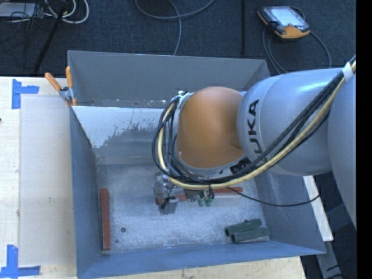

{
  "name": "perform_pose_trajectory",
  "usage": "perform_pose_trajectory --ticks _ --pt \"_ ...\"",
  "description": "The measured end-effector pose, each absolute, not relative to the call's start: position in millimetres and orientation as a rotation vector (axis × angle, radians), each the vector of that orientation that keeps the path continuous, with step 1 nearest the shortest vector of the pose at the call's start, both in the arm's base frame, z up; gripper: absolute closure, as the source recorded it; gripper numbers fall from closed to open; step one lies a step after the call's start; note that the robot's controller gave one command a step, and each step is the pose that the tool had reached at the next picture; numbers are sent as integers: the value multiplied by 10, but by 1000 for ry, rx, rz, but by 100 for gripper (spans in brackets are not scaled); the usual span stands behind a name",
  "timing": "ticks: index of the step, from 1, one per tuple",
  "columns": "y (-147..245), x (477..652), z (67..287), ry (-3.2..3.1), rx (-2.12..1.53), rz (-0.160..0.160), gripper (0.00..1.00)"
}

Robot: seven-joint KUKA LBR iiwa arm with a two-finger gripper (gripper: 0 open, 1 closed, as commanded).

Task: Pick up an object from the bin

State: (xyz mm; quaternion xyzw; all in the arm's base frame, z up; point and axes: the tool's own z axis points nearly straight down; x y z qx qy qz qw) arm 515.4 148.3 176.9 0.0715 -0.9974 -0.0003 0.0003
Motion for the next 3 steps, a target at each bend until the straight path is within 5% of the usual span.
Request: perform_pose_trajectory --ticks 1,2,3 --pt "1464 5095 1944 -3085 578 0 100" --pt "1597 4975 2582 -3023 838 -1 100" --pt "1619 4965 2730 -3020 861 -1 100"
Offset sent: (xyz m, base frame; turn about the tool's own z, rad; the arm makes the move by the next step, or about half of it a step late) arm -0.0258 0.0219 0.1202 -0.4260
